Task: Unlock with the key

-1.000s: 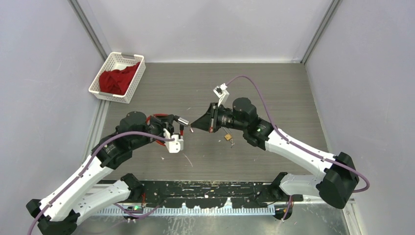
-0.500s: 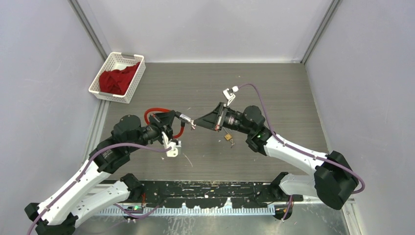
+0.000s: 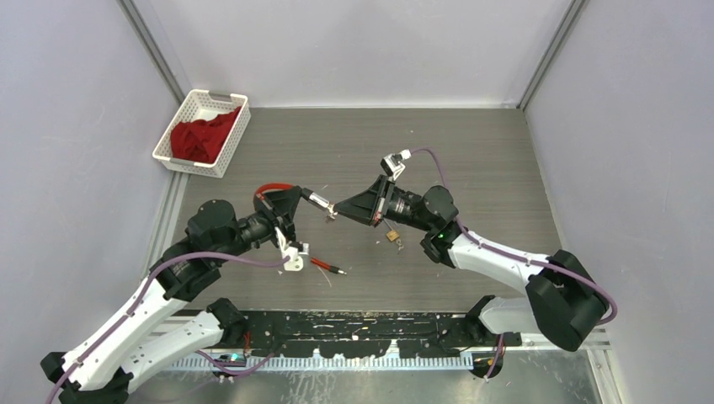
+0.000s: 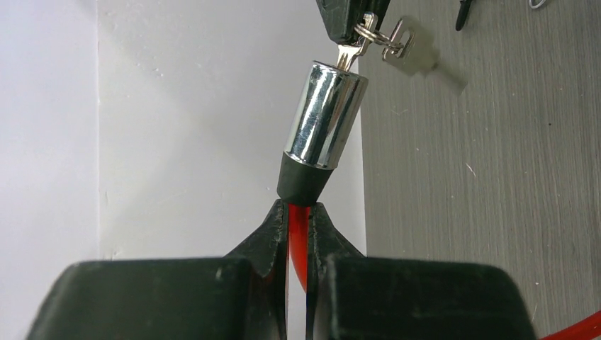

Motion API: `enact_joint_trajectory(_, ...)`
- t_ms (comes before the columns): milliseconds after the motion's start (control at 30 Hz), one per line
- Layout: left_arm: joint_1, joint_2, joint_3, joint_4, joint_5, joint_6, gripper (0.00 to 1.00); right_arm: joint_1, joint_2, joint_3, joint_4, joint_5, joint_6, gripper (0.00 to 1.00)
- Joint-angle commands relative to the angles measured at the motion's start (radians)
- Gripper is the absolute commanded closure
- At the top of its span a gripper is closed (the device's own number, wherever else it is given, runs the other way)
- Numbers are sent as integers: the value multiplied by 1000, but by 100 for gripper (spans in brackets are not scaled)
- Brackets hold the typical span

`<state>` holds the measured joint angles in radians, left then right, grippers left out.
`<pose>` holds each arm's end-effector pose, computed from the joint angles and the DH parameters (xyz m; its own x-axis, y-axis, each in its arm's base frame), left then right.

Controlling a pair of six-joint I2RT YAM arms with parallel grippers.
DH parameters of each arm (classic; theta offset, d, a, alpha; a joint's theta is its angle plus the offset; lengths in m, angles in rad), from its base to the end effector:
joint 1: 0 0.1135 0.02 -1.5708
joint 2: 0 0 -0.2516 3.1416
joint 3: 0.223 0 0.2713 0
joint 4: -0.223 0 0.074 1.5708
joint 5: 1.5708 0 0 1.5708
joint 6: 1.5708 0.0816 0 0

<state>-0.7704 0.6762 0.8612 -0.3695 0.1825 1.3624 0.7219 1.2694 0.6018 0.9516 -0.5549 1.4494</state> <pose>0.1507 -0.1669 0.3503 0.7681 0.5953 -0.2359 0.2970 -0.0047 0.9549 0.2177 0.2489 0.2772 -0.9089 0.3239 -0.2628 -0.3227 -0.1470 0.9350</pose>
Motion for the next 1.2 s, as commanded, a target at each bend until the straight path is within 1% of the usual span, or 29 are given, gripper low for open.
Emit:
enact_joint_trajectory(0,-48,22,24,120,192,-24,100,-3,-32,89,-146,14,-106,96)
enact_joint_trajectory(33,-47,30,24,118,181,-37,100,-11,-48,111,-240,16,-168,85)
enact_joint_trajectory(100,-46,54,31,107,147,-84,100,-34,-82,159,-416,19,-311,55)
enact_joint_trajectory(167,-46,106,71,38,84,-160,100,-64,-122,203,-597,63,-431,23)
enact_joint_trajectory(200,-44,137,90,9,58,-207,100,-82,-142,221,-679,85,-493,11)
enact_joint_trajectory(233,-39,173,107,-21,34,-251,100,-103,-160,243,-760,109,-546,5)
enact_joint_trajectory(267,-32,220,122,-57,25,-282,100,-123,-175,261,-829,135,-601,1)
enact_joint_trajectory(333,-17,288,145,-113,7,-324,100,-171,-205,308,-984,208,-706,0)
enact_joint_trajectory(433,20,399,195,-181,-15,-373,100,-222,-237,355,-1161,314,-823,0)
enact_joint_trajectory(533,73,536,297,-255,-17,-393,100,-253,-263,398,-1272,424,-915,0)
enact_joint_trajectory(600,122,643,381,-286,0,-412,100,-267,-269,417,-1323,490,-944,0)
enact_joint_trajectory(700,179,773,488,-304,15,-402,100,-284,-278,422,-1355,518,-949,0)
enact_joint_trajectory(867,218,971,599,-315,-10,-349,100,-290,-280,412,-1383,558,-955,0)
enact_joint_trajectory(1000,264,1141,741,-339,-36,-363,100,-291,-280,386,-1393,596,-958,0)
enact_joint_trajectory(1067,288,1215,800,-314,-43,-358,100,-292,-278,378,-1395,607,-959,0)
enact_joint_trajectory(1167,311,1286,814,-220,-67,-319,100,-293,-263,382,-1406,617,-959,0)
